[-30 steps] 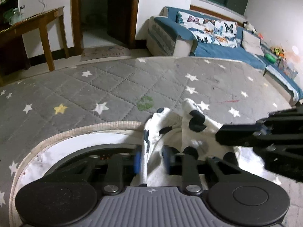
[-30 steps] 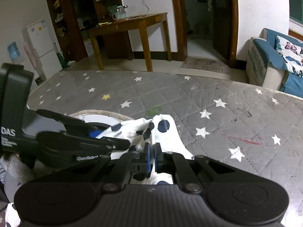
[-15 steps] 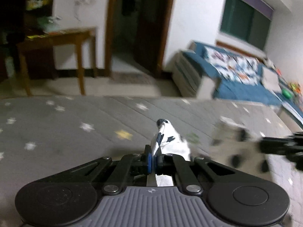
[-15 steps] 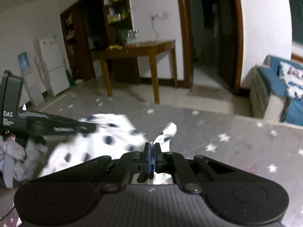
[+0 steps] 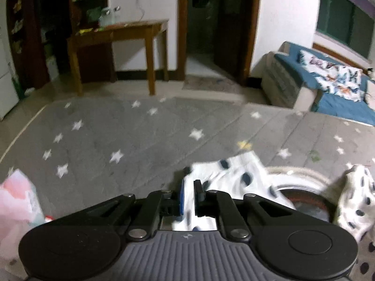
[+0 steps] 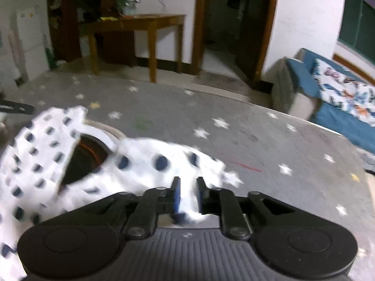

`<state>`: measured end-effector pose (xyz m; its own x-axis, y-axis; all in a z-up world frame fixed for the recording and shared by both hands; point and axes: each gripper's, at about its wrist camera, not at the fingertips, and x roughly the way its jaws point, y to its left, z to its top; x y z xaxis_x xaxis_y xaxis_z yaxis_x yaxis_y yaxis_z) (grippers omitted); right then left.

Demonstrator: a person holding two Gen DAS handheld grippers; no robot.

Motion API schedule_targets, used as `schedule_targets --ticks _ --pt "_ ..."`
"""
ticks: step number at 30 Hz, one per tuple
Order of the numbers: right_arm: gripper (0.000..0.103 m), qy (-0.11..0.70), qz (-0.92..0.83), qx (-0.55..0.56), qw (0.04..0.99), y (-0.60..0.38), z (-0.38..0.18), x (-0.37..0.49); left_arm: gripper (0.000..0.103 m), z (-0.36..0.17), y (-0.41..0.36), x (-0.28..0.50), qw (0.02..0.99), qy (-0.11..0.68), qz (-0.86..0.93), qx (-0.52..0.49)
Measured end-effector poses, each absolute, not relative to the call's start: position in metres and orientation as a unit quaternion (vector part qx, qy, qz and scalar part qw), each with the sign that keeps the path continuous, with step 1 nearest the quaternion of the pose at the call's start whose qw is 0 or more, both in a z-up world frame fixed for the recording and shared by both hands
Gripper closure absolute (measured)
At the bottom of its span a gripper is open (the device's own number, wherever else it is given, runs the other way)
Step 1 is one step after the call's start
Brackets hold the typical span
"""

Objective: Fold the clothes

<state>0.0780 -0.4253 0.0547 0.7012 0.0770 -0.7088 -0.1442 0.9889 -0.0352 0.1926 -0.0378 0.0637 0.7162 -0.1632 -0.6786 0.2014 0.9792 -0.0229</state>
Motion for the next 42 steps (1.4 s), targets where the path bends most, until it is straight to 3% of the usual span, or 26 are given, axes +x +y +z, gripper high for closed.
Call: schedule_targets --ticks 8,11,13,21,28,34,42 --pt "0.073 0.357 0.088 -0.039 0.929 -0.404 0.053 0.101 0.094 0.04 -0.086 0.203 0.911 0.384 -0.147 0.046" --pt "0.058 0.339 0.117 -0.042 0.933 -0.397 0.063 0.109 0.094 0.033 -0.095 0.209 0.907 0.392 -0.149 0.044" --pt "0.055 0.328 0.126 -0.055 0.934 -0.385 0.064 0.117 0.094 0.03 -0.1 0.211 0.905 0.395 -0.151 0.043" --pt "0.065 0.38 0.139 -0.071 0.912 -0.362 0.032 0.131 0.094 0.021 -0.104 0.213 0.9 0.403 -0.159 0.043" --pt "0.064 0.42 0.156 -0.062 0.892 -0.383 0.017 0.089 0.094 0.017 -0.1 0.217 0.9 0.406 -0.157 0.034" --pt "0.064 0.402 0.159 -0.024 0.901 -0.396 0.025 0.076 0.093 0.017 -0.098 0.218 0.9 0.406 -0.155 0.034" --pt "0.061 0.374 0.126 0.003 0.919 -0.397 0.047 0.121 0.091 0.017 -0.098 0.218 0.901 0.405 -0.154 0.033"
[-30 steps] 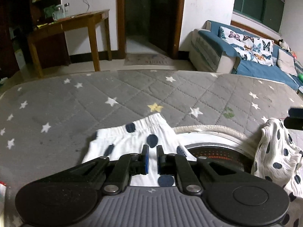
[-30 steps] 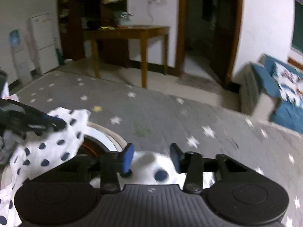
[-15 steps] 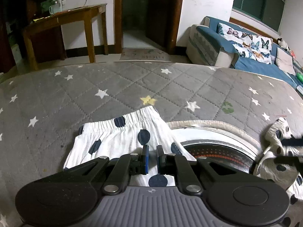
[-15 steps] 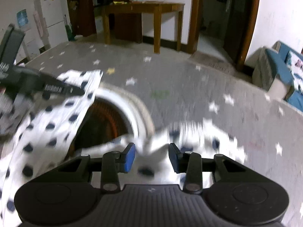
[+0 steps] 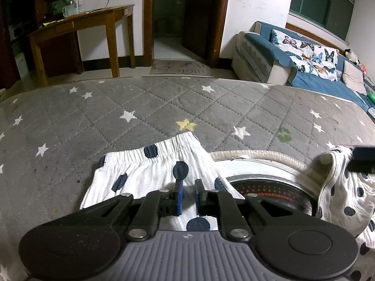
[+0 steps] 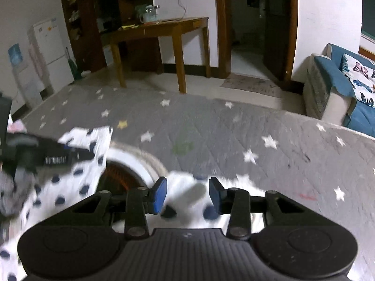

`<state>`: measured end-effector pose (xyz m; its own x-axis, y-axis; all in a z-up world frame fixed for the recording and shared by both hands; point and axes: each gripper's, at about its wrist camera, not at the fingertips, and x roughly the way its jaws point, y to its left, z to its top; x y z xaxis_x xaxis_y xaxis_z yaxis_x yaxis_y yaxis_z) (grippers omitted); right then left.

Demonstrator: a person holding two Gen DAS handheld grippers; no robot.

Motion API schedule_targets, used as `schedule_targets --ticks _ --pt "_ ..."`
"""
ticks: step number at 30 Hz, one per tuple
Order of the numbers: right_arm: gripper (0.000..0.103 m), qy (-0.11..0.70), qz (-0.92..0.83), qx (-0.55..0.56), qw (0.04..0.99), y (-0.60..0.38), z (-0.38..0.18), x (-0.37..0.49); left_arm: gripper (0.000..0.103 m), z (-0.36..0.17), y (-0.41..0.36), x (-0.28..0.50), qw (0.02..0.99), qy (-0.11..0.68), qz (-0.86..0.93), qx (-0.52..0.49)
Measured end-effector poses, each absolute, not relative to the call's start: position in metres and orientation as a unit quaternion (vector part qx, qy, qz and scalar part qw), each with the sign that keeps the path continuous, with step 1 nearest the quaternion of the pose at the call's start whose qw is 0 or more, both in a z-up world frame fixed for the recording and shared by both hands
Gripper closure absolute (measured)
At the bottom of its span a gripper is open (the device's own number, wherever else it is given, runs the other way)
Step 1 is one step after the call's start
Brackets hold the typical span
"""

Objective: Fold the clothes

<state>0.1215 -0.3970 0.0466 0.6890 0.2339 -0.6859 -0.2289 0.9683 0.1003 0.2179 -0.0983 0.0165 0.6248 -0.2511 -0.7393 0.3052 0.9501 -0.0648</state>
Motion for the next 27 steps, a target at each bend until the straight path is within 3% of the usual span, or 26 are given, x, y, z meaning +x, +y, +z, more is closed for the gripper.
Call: schedule_targets --ticks 2,4,6,8,10,13,16,19,27 --pt "0.052 0.369 0.122 -0.002 0.921 -0.39 0.048 0.132 0.09 0.017 -0.098 0.218 0.901 0.405 -0.154 0.033" --pt "0.052 0.38 0.113 -0.023 0.918 -0.38 0.043 0.143 0.09 0.017 -0.098 0.218 0.901 0.405 -0.153 0.032" --pt "0.058 0.399 0.094 -0.057 0.91 -0.371 0.034 0.151 0.089 0.017 -0.098 0.218 0.9 0.406 -0.153 0.03" --pt "0.08 0.409 0.082 -0.086 0.905 -0.364 0.027 0.153 0.089 0.017 -0.097 0.217 0.901 0.405 -0.155 0.031" --pt "0.092 0.403 0.075 -0.097 0.907 -0.362 0.027 0.153 0.089 0.018 -0.096 0.217 0.901 0.404 -0.156 0.031" --pt "0.097 0.376 0.067 -0.091 0.92 -0.362 0.034 0.151 0.089 0.018 -0.097 0.218 0.901 0.404 -0.157 0.029" --pt "0.093 0.296 0.089 -0.024 0.951 -0.374 0.055 0.144 0.089 0.018 -0.097 0.219 0.901 0.402 -0.159 0.028" --pt "0.071 0.292 0.093 0.02 0.952 -0.386 0.067 0.145 0.089 0.018 -0.096 0.218 0.902 0.4 -0.161 0.025" --pt "0.072 0.367 0.103 -0.045 0.923 -0.406 0.043 0.13 0.089 0.02 -0.096 0.216 0.902 0.393 -0.179 0.024"
